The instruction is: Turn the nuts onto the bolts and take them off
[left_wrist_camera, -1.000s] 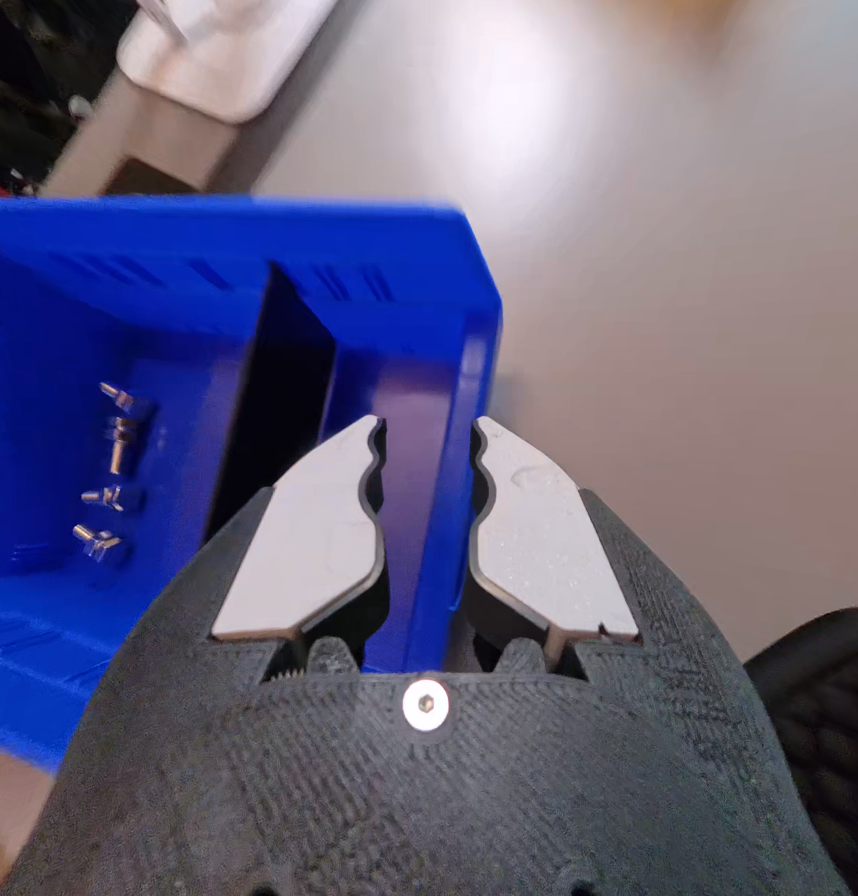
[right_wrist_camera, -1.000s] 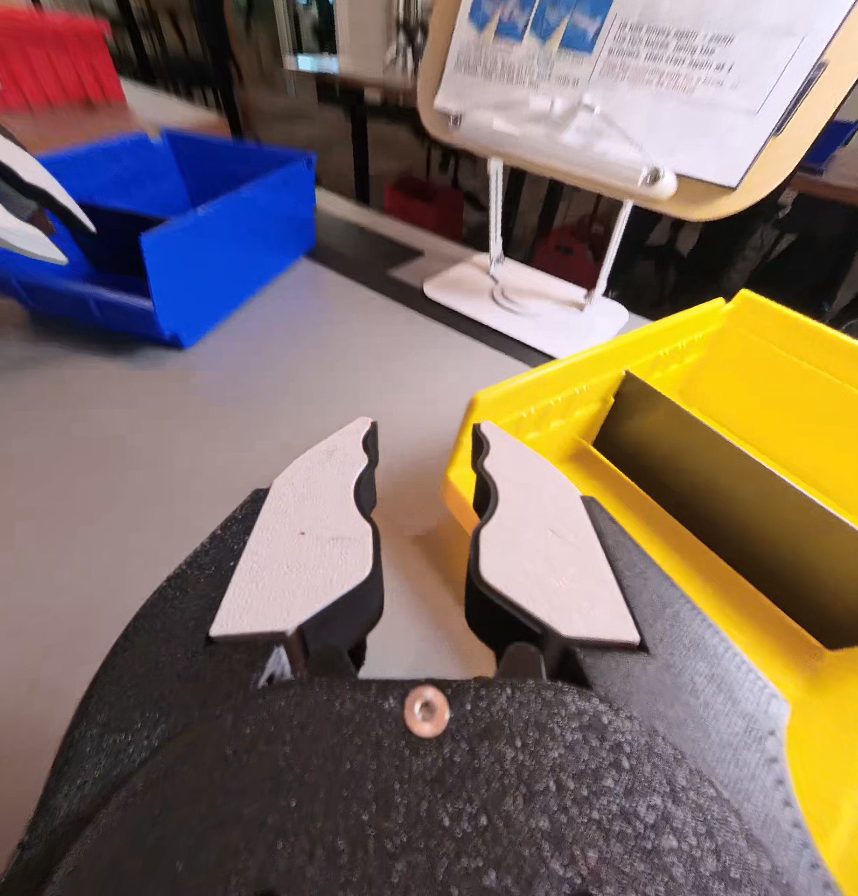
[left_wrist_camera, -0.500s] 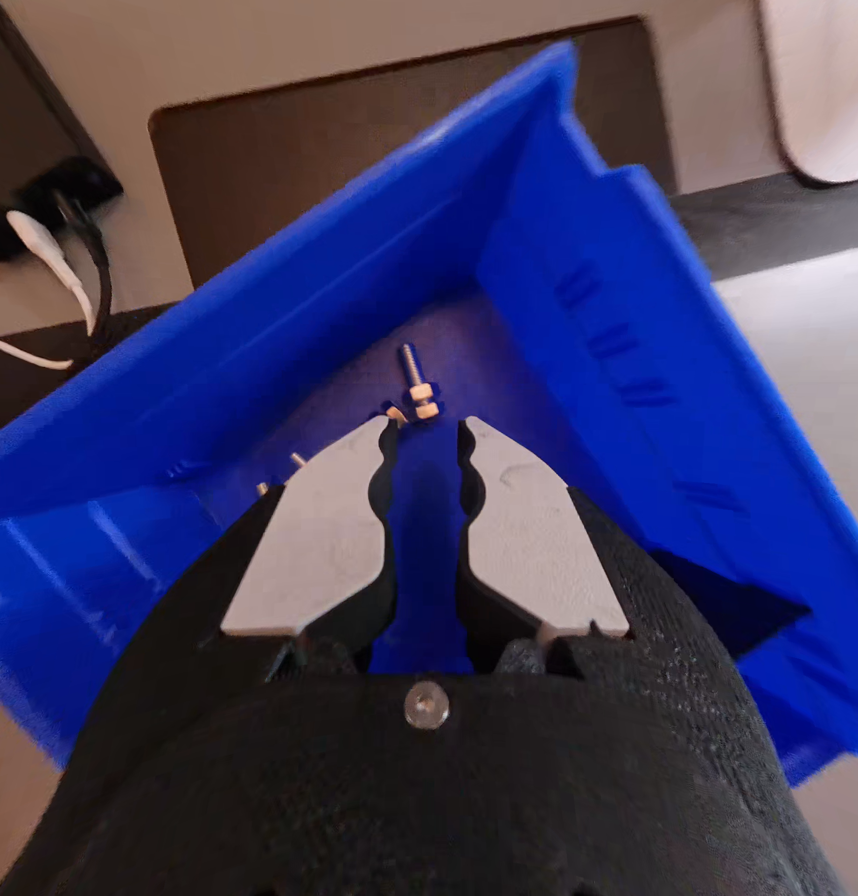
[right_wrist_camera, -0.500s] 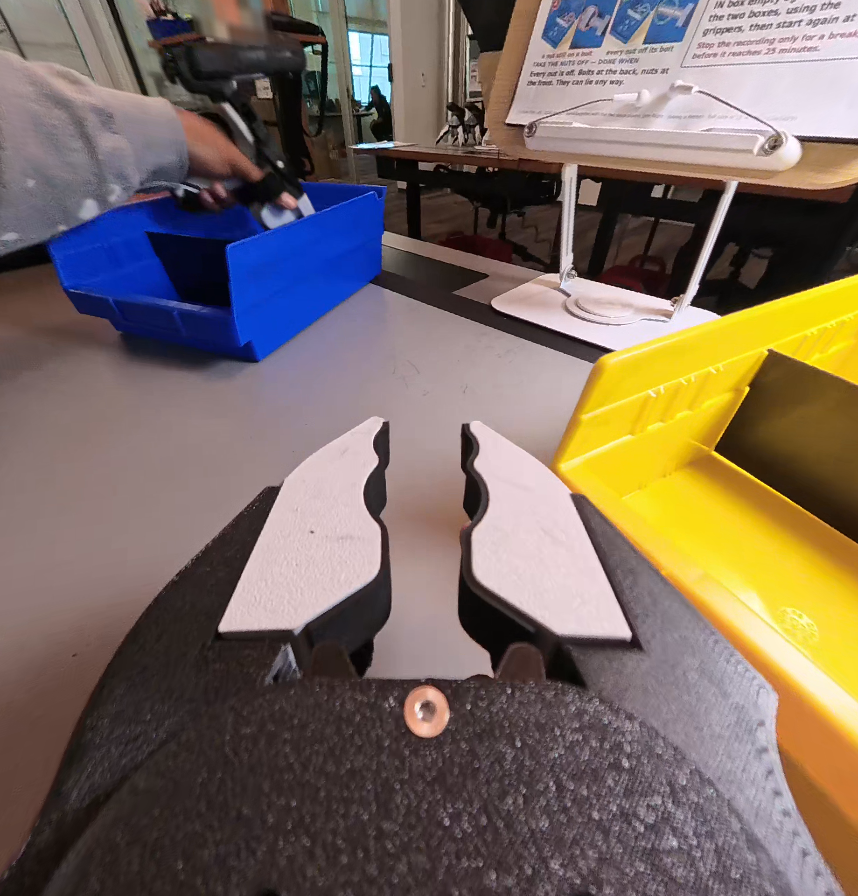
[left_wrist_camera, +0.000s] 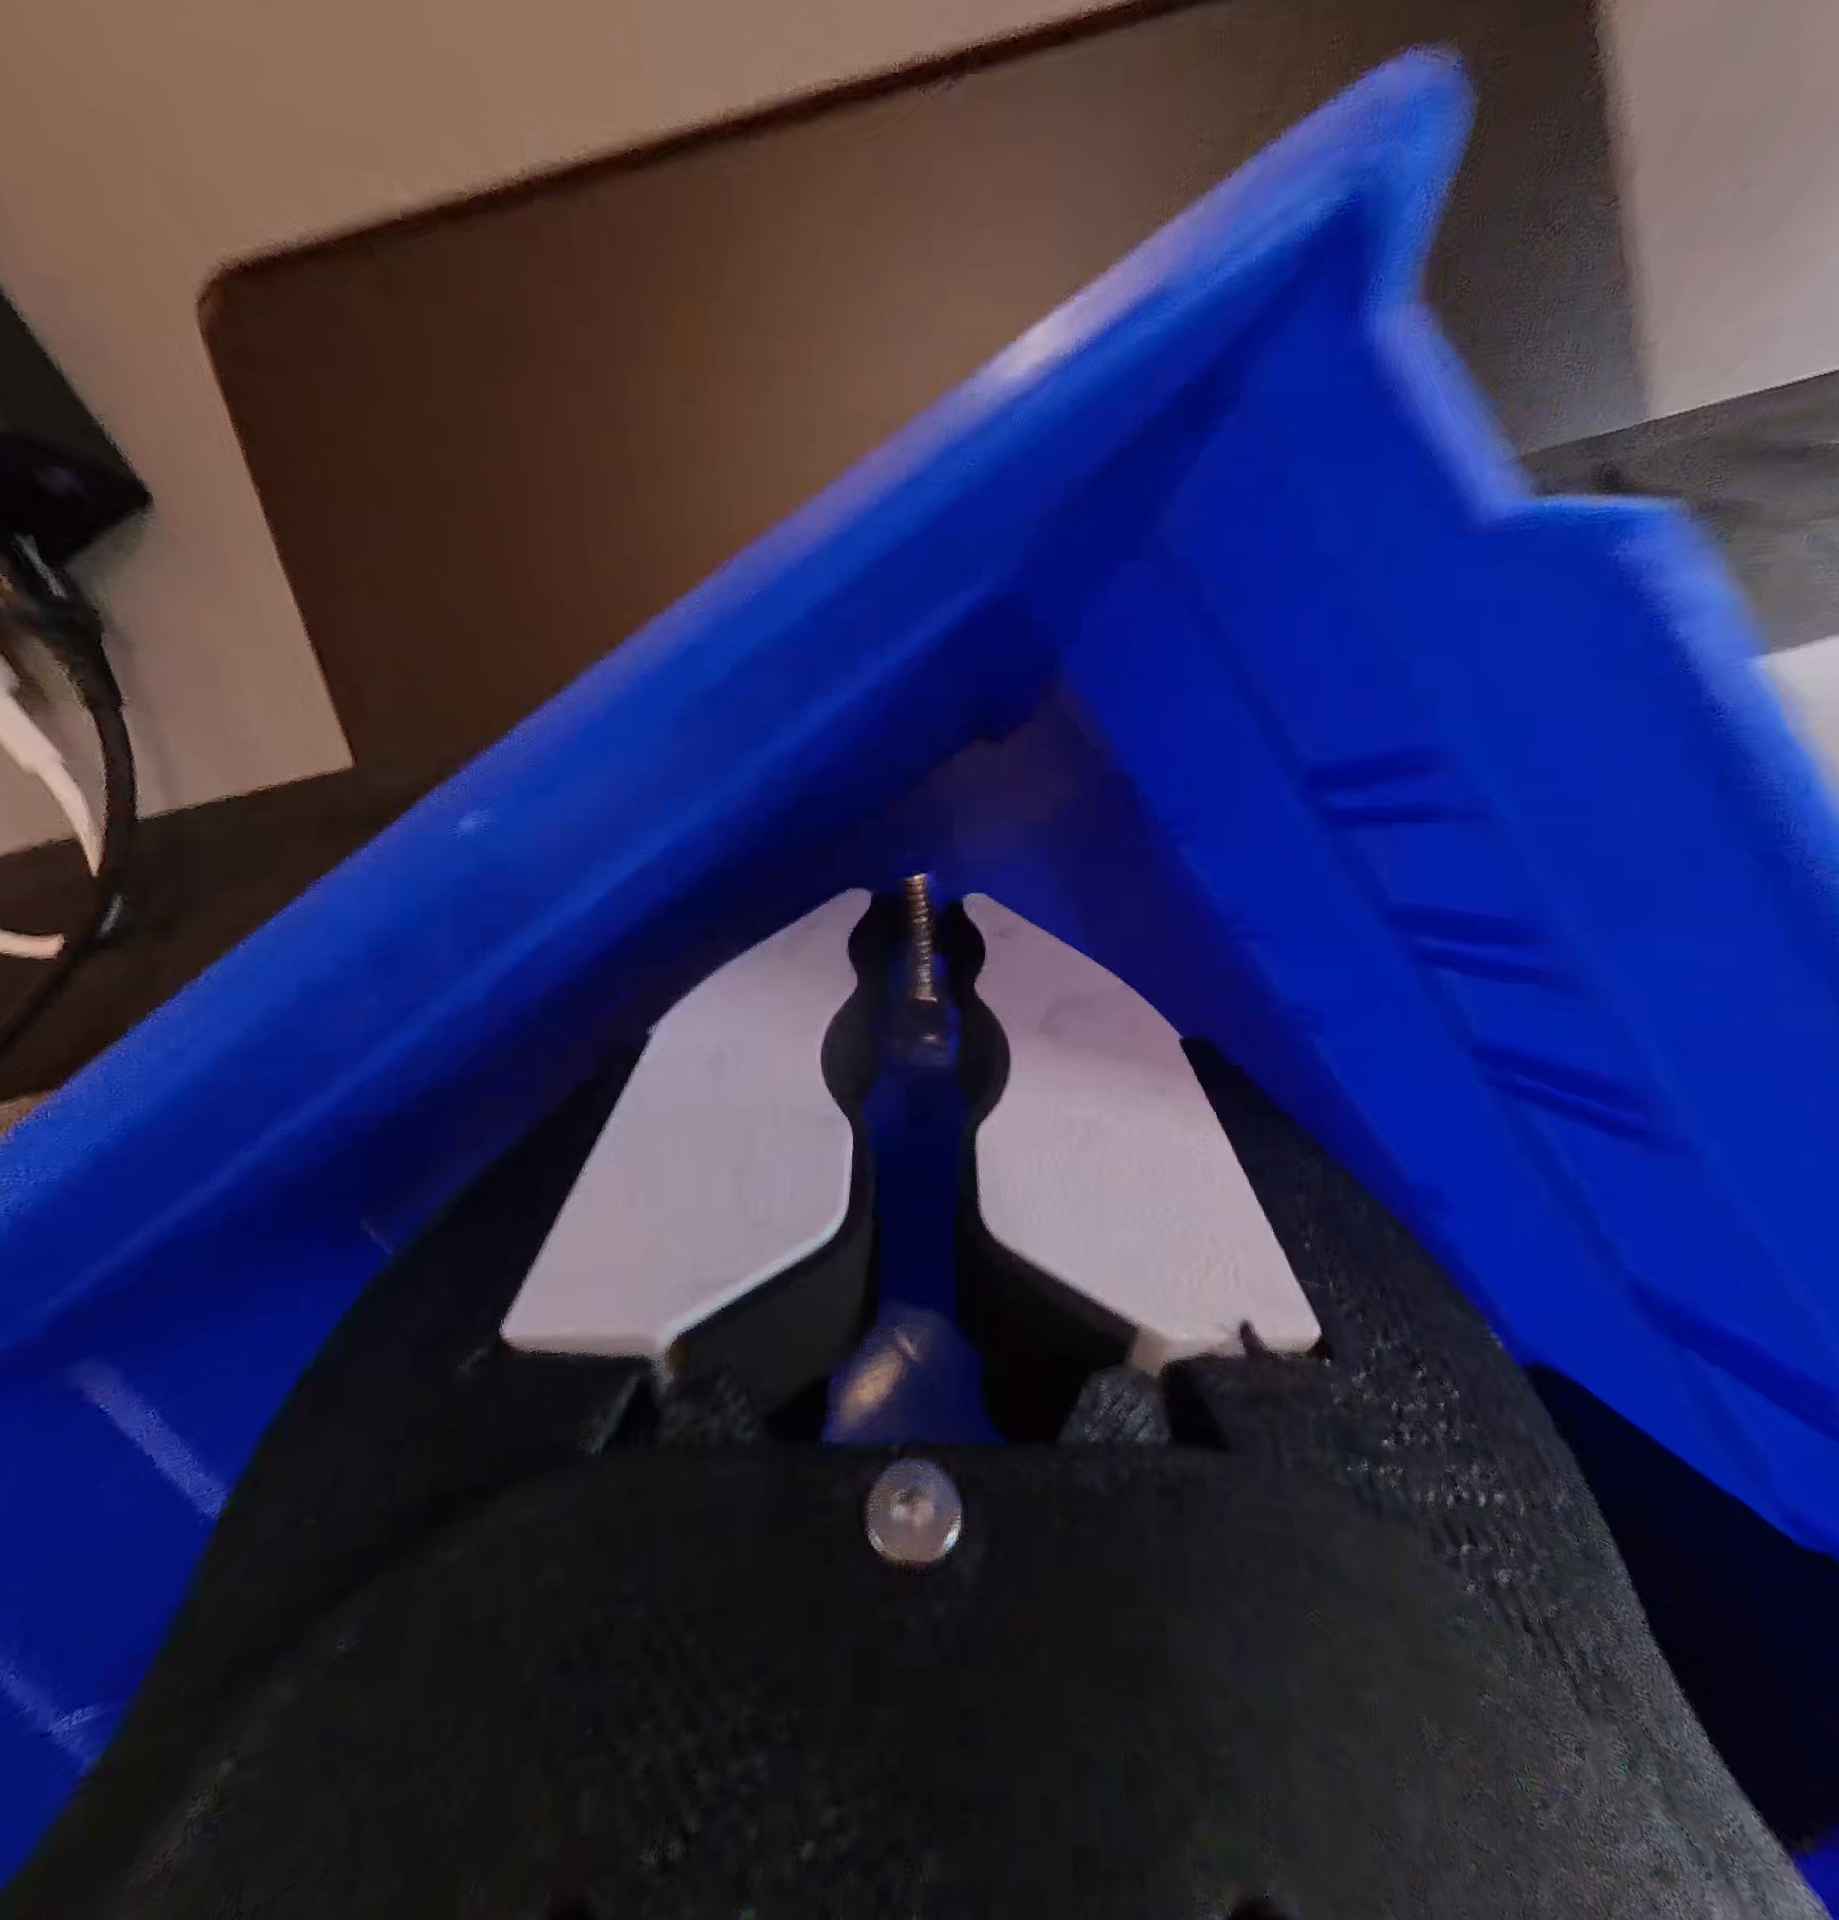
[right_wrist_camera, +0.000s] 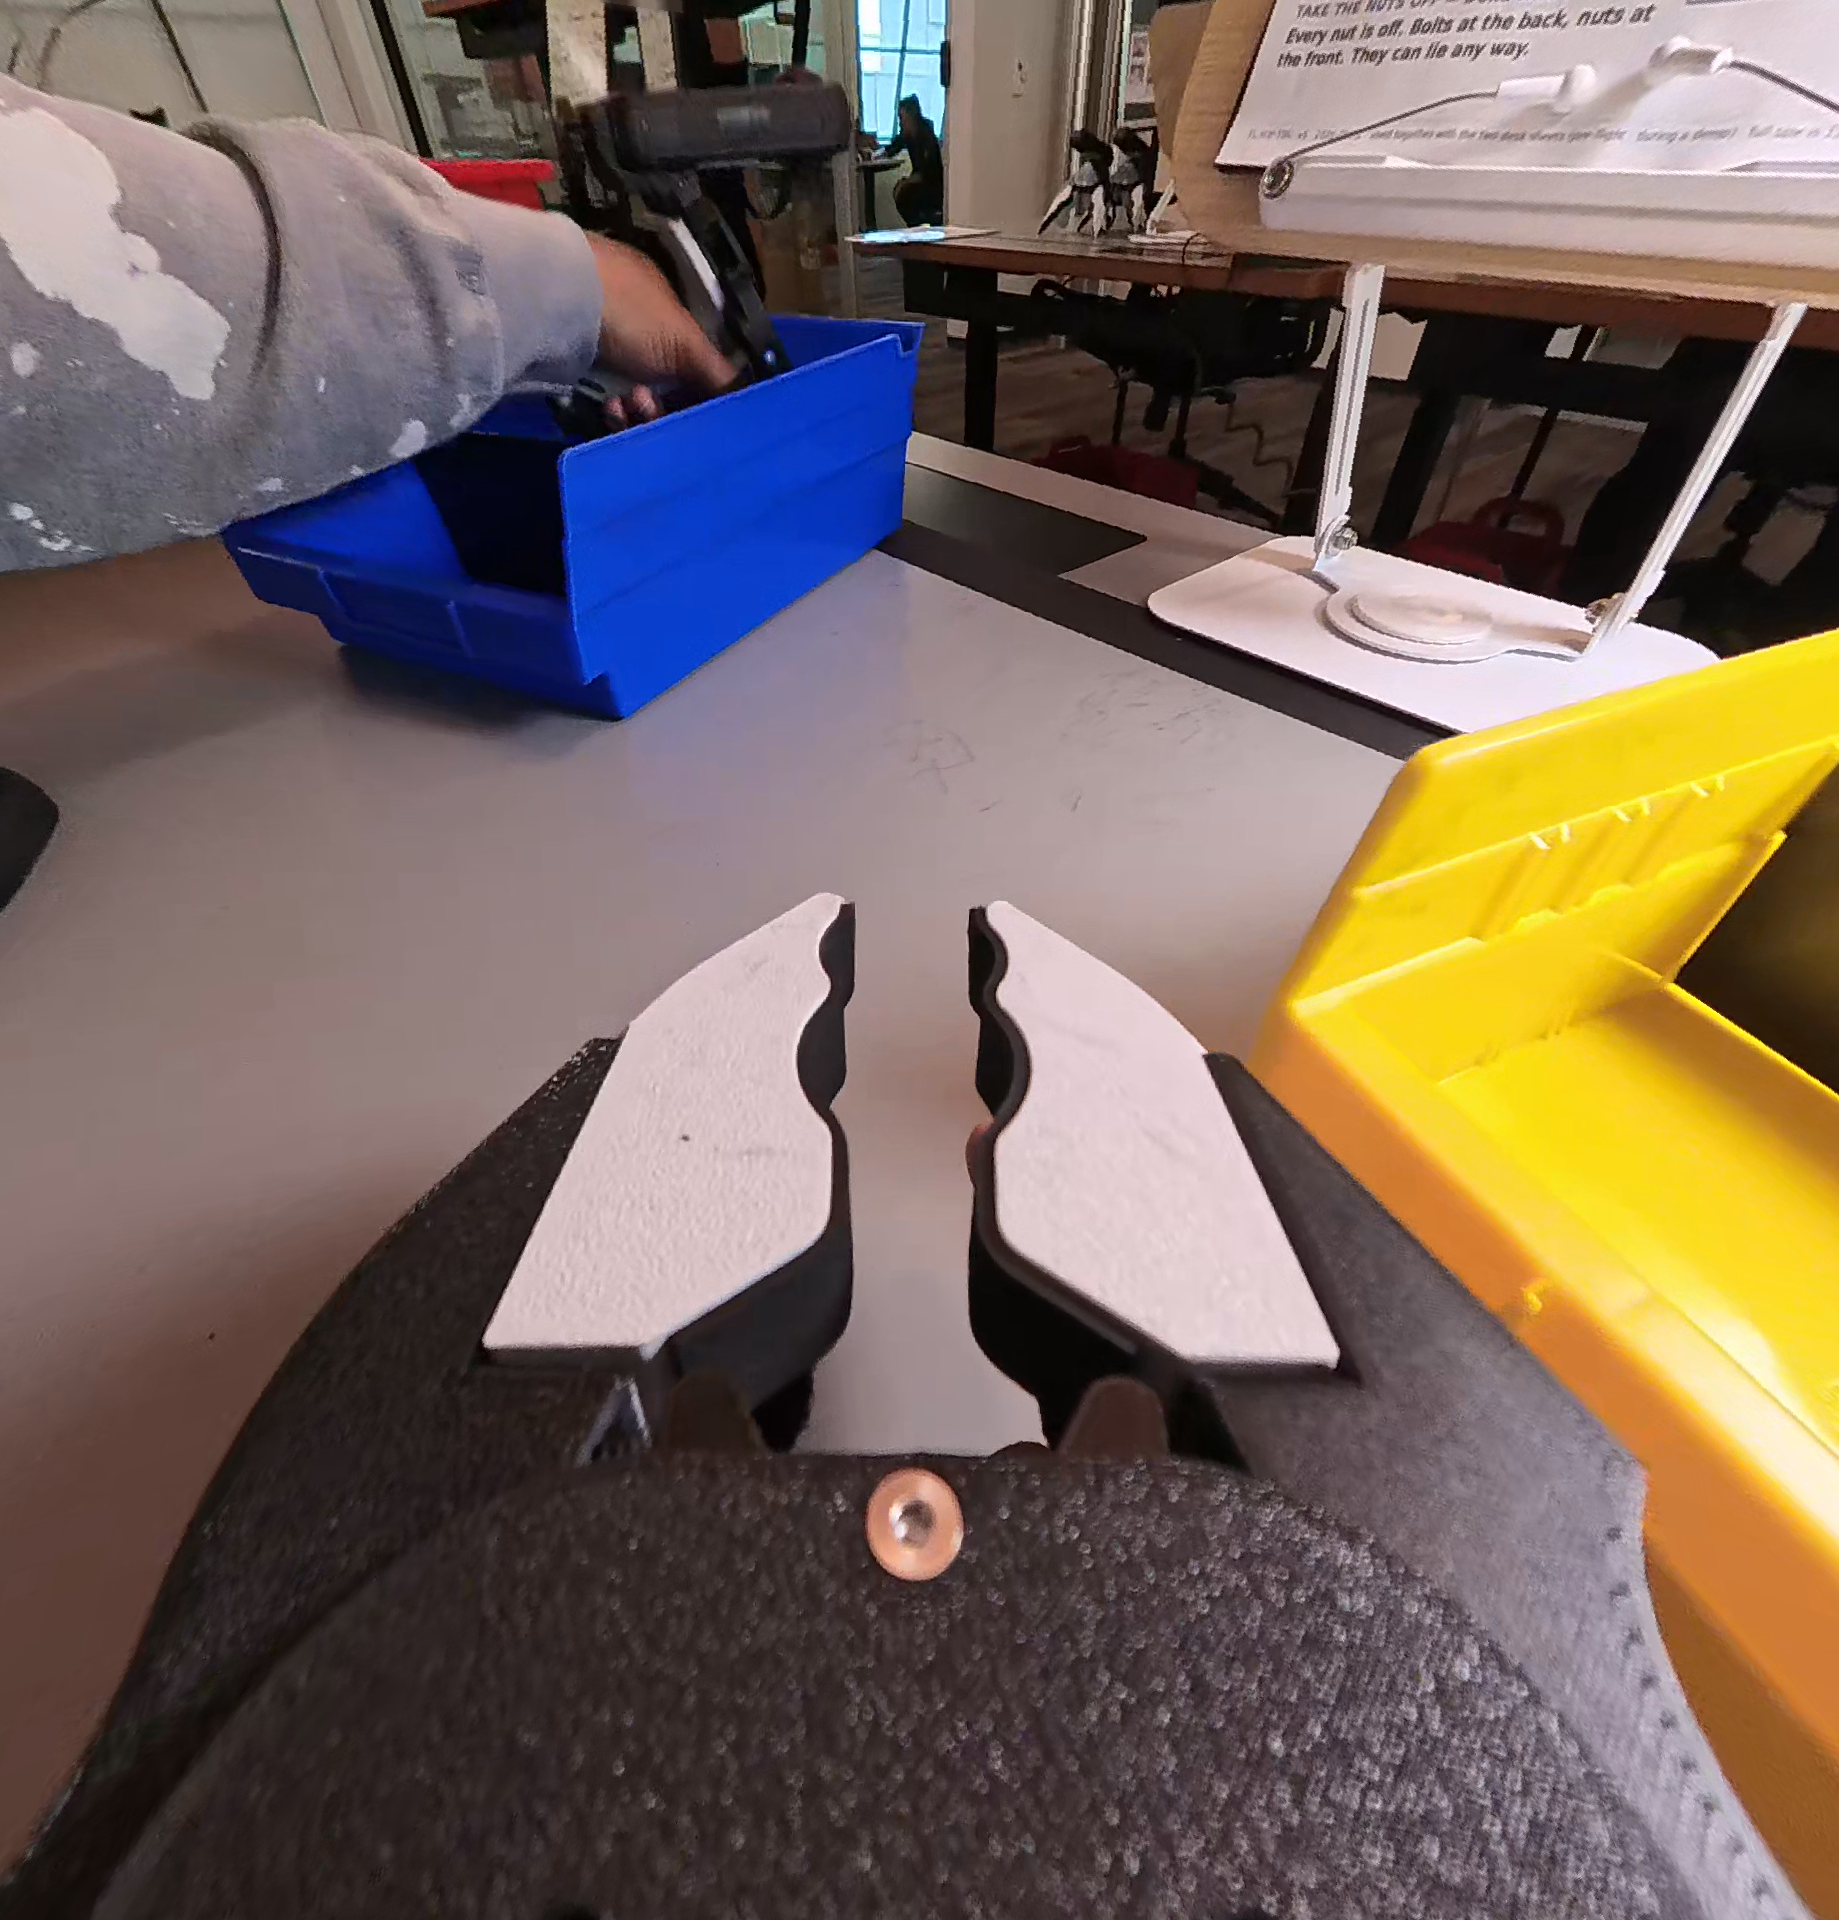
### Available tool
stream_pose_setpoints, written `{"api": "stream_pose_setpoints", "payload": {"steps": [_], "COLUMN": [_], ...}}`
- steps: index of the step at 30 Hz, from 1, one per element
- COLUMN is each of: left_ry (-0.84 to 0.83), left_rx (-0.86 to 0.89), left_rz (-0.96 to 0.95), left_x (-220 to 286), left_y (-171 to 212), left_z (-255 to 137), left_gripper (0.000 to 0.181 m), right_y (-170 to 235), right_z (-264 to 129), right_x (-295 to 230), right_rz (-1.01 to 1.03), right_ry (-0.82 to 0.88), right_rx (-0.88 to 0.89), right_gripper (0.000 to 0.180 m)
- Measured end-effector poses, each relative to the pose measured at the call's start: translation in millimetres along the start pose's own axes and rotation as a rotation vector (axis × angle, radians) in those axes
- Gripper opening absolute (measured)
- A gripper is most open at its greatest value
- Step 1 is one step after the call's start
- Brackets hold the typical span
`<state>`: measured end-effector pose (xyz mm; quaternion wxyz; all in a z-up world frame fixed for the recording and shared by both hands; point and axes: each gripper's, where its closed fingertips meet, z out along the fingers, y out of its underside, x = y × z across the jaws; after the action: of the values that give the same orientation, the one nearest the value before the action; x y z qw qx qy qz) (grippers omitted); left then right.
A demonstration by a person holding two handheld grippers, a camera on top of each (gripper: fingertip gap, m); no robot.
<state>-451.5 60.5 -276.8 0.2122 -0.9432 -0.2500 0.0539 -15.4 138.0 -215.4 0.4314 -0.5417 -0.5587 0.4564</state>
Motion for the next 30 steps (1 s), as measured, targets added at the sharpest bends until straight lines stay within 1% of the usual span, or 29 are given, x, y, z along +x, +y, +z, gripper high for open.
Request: {"api": "stream_pose_setpoints", "payload": {"steps": [3, 6, 9, 12, 15, 18, 20, 22, 24, 26, 30], "left_ry": [0.055, 0.139, 0.330, 0.575, 0.791, 0.979, 1.036, 1.080, 1.093, 1.097, 1.144], "left_rx": [0.143, 0.332, 0.589, 0.793, 0.916, 0.945, 0.942, 0.933, 0.909, 0.873, 0.824], "left_rz": [0.031, 0.070, 0.161, 0.272, 0.365, 0.375, 0.388, 0.402, 0.434, 0.474, 0.533], "left_x": [15, 39, 91, 163, 232, 288, 315, 334, 346, 352, 362], "left_y": [-17, -34, -44, -25, 17, 64, 90, 110, 124, 133, 147], "left_z": [-30, -76, -139, -199, -236, -247, -242, -237, -228, -218, -206], "left_gripper": [0.012, 0.011, 0.011, 0.011, 0.010, 0.010, 0.010, 0.010, 0.010, 0.010, 0.010], "right_y": [-1, -3, -9, -27, -52, -75, -82, -80, -75, -71, -68], "right_z": [-2, -1, 2, 6, 10, 14, 18, 22, 23, 20, 9], "right_x": [-1, -1, -4, -14, -35, -58, -74, -89, -98, -105, -105], "right_rz": [-0.010, -0.012, -0.021, -0.009, -0.015, -0.032, -0.055, -0.083, -0.098, -0.071, -0.041], "right_ry": [0.008, 0.016, 0.017, -0.007, -0.086, -0.153, -0.203, -0.248, -0.290, -0.345, -0.424], "right_rx": [0.007, 0.013, 0.031, 0.077, 0.120, 0.171, 0.183, 0.179, 0.191, 0.212, 0.235], "right_gripper": [0.020, 0.019, 0.019, 0.020, 0.024, 0.026, 0.030, 0.033, 0.034, 0.033, 0.026]}}
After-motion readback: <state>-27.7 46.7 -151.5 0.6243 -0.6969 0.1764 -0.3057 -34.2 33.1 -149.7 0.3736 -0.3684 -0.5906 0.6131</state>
